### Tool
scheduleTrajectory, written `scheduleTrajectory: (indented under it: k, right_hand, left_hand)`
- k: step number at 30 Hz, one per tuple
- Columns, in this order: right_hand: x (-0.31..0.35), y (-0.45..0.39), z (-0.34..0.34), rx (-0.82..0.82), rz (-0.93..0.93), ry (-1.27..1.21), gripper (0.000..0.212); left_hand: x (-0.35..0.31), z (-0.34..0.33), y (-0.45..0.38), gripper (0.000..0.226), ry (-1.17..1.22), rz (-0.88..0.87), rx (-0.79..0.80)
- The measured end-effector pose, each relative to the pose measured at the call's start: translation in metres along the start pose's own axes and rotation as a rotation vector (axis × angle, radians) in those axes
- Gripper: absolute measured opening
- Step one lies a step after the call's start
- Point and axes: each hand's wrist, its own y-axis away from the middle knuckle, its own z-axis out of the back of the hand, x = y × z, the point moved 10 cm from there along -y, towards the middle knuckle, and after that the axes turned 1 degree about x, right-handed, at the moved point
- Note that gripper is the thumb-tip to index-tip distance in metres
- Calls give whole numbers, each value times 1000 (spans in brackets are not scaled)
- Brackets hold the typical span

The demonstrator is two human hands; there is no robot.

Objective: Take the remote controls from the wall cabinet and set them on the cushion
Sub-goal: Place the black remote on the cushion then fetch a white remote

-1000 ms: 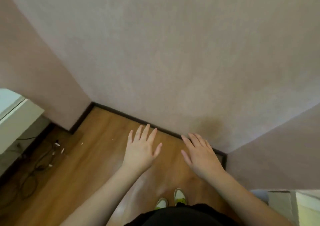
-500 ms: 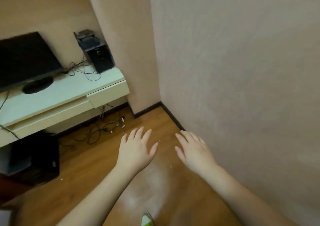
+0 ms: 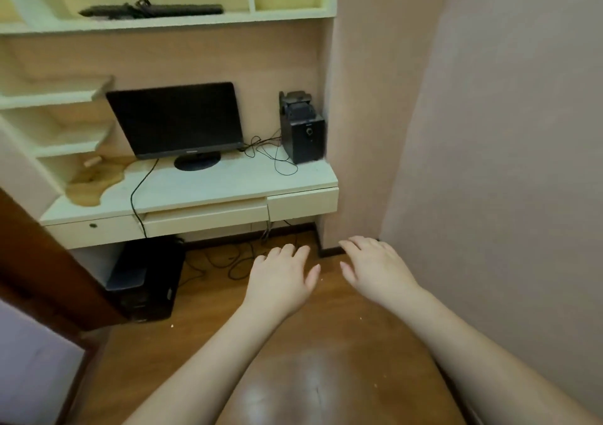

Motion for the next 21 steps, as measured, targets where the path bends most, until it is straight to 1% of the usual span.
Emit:
scheduleTrajectory:
  k: [6, 10, 14, 21]
  right_hand:
    - [47, -87, 46, -63, 47, 77, 46]
    - [61, -136, 76, -119, 70, 102, 46]
    - [61, -172, 105, -197, 82, 106, 44]
    - [23, -233, 125, -227, 93, 112, 43]
  left_hand:
    - [73, 58, -43, 58, -64, 24, -87]
    - [103, 92, -80, 60, -86, 21, -143]
    - [115, 115, -123, 58, -112, 9, -184]
    - [104, 139, -204, 53, -130, -41, -209]
